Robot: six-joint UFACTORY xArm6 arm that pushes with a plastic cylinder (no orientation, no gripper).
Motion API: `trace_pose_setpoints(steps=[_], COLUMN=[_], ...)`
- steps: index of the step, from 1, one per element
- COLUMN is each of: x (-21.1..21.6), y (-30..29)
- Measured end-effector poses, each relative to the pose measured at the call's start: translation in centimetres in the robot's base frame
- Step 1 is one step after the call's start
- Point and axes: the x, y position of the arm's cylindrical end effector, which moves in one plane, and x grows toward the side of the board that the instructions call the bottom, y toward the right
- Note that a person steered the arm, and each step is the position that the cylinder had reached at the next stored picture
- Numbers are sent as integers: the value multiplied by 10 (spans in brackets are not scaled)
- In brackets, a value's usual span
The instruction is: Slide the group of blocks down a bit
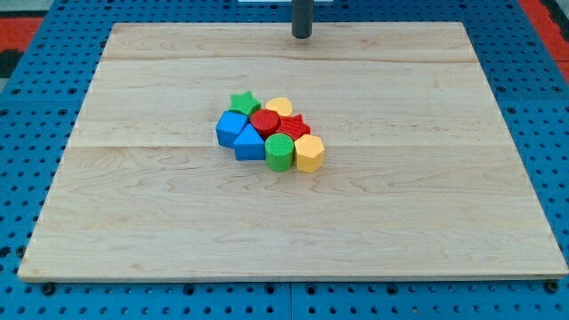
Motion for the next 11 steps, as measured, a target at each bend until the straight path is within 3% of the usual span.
trace_pose_setpoints(steps=[4,5,6,7,8,9,11], x=[12,59,59,118,128,170,196], y=[1,-15,-94,-109,-122,-114,-111])
